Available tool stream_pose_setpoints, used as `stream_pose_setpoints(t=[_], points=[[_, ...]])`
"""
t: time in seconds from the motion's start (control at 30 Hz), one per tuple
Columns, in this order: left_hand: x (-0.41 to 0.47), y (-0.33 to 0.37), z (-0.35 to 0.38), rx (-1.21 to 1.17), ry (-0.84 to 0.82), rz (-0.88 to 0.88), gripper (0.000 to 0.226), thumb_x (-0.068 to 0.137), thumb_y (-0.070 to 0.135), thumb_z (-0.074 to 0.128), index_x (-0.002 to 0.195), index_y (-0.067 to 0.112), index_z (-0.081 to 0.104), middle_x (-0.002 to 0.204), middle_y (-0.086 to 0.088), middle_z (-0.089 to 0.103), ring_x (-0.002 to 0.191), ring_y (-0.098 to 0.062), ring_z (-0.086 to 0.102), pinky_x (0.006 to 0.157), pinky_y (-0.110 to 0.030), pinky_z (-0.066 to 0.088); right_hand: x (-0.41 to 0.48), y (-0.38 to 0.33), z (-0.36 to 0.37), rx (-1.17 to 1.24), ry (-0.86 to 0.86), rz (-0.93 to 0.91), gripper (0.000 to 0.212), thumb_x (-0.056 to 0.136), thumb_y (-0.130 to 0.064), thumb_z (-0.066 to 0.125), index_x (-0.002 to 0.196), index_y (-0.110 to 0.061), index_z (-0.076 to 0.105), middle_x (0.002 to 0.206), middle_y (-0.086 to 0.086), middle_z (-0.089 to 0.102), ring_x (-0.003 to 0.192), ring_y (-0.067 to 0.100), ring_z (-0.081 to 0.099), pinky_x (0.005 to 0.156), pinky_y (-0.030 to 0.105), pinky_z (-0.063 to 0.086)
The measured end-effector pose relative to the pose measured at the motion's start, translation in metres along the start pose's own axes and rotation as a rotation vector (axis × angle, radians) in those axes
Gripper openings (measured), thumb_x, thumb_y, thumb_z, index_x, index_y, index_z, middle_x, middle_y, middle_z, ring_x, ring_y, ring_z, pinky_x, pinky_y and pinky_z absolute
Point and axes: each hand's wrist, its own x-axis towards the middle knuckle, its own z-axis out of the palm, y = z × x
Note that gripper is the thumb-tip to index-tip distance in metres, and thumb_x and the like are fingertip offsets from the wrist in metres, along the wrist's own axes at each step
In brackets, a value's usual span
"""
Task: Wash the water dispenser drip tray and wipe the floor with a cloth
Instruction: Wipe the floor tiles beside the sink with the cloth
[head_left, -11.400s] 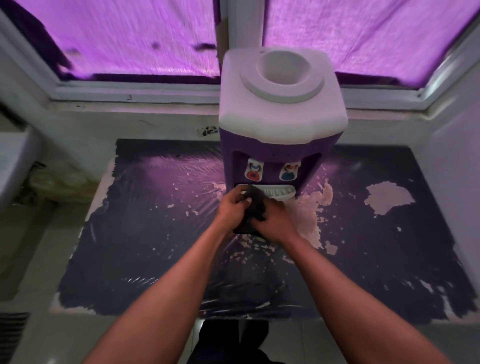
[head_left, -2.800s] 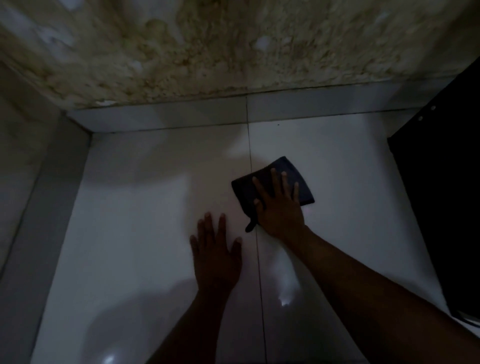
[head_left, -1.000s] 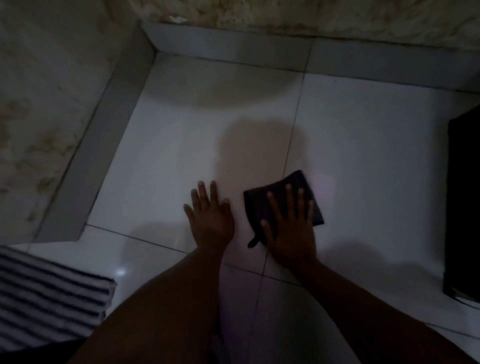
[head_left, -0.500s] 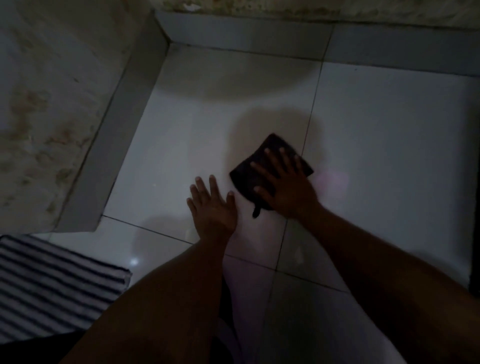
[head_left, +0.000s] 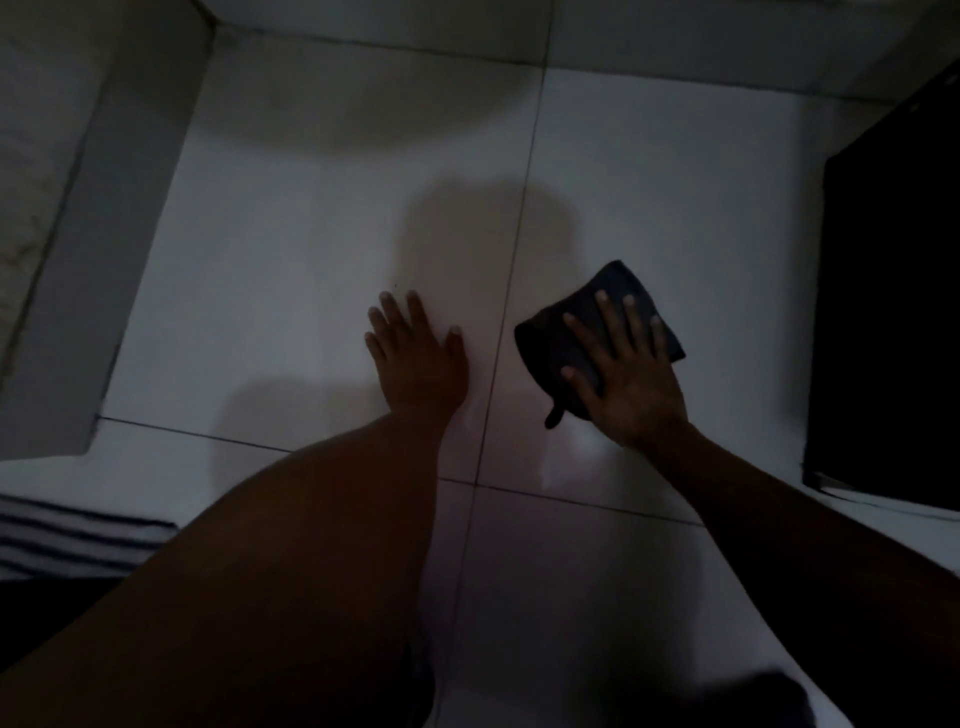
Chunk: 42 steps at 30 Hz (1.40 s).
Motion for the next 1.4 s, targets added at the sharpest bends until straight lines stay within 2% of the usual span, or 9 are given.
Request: stream_pose_setpoints(t=[0.17, 0.37, 0.6, 0.7, 0.83, 0.97, 1.13, 1.27, 1.4], points=[[-0.007, 0.013, 0.004, 0.020, -0.023, 0.052, 0.075, 0.096, 0.050, 0.032, 0.155, 0.008, 0.012, 0.161, -0.023, 0.006, 0.148, -0.040, 0.007, 0.119, -0.052, 0.008, -0.054, -0.003, 0.002, 0.031, 0.002, -0.083, 0.068, 0.098, -0.058, 0.034, 0.157, -0.030, 0.016, 0.166, 0.011, 0.004, 0.152, 0.035, -0.003, 0.119, 0.059, 0.009], [-0.010, 0.005, 0.001, 0.051, -0.032, 0.087, 0.071, 0.099, 0.048, 0.033, 0.156, 0.013, 0.010, 0.163, -0.018, 0.005, 0.149, -0.035, 0.006, 0.120, -0.052, 0.007, -0.092, -0.064, 0.017, 0.148, -0.034, -0.320, 0.066, 0.097, -0.061, 0.038, 0.155, -0.031, 0.025, 0.165, 0.009, 0.011, 0.152, 0.035, 0.003, 0.118, 0.062, 0.011], [-0.020, -0.011, -0.006, 0.040, -0.072, 0.112, 0.066, 0.100, 0.049, 0.030, 0.156, 0.019, 0.010, 0.163, -0.014, 0.003, 0.150, -0.033, 0.003, 0.120, -0.052, 0.005, -0.066, -0.082, 0.020, 0.115, 0.004, -0.459, 0.060, 0.098, -0.057, 0.039, 0.153, -0.034, 0.030, 0.164, 0.007, 0.018, 0.152, 0.034, 0.009, 0.118, 0.058, 0.014], [-0.016, -0.014, -0.013, 0.085, -0.088, 0.162, 0.068, 0.100, 0.051, 0.029, 0.156, 0.018, 0.010, 0.163, -0.016, 0.003, 0.150, -0.034, 0.003, 0.120, -0.051, 0.004, -0.053, -0.052, 0.014, 0.082, 0.022, -0.367, 0.062, 0.098, -0.058, 0.039, 0.153, -0.034, 0.029, 0.164, 0.007, 0.018, 0.152, 0.035, 0.009, 0.118, 0.059, 0.014], [-0.011, -0.013, -0.013, 0.113, -0.130, 0.182, 0.070, 0.100, 0.052, 0.028, 0.156, 0.018, 0.007, 0.163, -0.015, 0.001, 0.150, -0.035, 0.002, 0.120, -0.050, 0.004, -0.076, -0.011, 0.007, 0.067, 0.024, -0.105, 0.065, 0.097, -0.060, 0.038, 0.155, -0.034, 0.023, 0.165, 0.008, 0.011, 0.152, 0.035, 0.004, 0.120, 0.058, 0.010], [-0.028, 0.001, 0.003, 0.065, -0.046, 0.149, 0.072, 0.097, 0.051, 0.030, 0.155, 0.009, 0.017, 0.160, -0.023, 0.012, 0.147, -0.043, 0.013, 0.118, -0.054, 0.014, -0.127, 0.004, 0.009, 0.027, 0.023, 0.082, 0.067, 0.097, -0.059, 0.037, 0.156, -0.031, 0.021, 0.165, 0.011, 0.009, 0.152, 0.035, 0.004, 0.119, 0.059, 0.013], [-0.035, -0.002, 0.009, 0.075, -0.019, 0.168, 0.070, 0.098, 0.049, 0.032, 0.155, 0.011, 0.017, 0.161, -0.022, 0.013, 0.147, -0.042, 0.013, 0.117, -0.054, 0.013, -0.154, -0.023, 0.014, 0.046, -0.028, -0.026, 0.069, 0.097, -0.057, 0.039, 0.156, -0.028, 0.019, 0.165, 0.015, 0.007, 0.151, 0.040, 0.000, 0.117, 0.063, 0.012], [-0.029, -0.010, 0.001, 0.091, -0.028, 0.202, 0.074, 0.093, 0.056, 0.022, 0.155, 0.015, 0.018, 0.161, -0.019, 0.013, 0.148, -0.039, 0.014, 0.118, -0.054, 0.012, -0.130, -0.056, 0.016, 0.074, -0.072, -0.185, 0.067, 0.098, -0.062, 0.032, 0.156, -0.032, 0.017, 0.166, 0.010, 0.004, 0.152, 0.037, -0.001, 0.118, 0.063, 0.008], [-0.028, -0.023, -0.005, 0.066, -0.083, 0.226, 0.070, 0.096, 0.057, 0.019, 0.156, 0.022, 0.013, 0.163, -0.012, 0.006, 0.150, -0.031, 0.006, 0.120, -0.051, 0.007, -0.088, -0.091, 0.017, 0.111, -0.060, -0.240, 0.067, 0.097, -0.062, 0.033, 0.156, -0.033, 0.019, 0.166, 0.009, 0.007, 0.152, 0.035, 0.000, 0.118, 0.062, 0.008]])
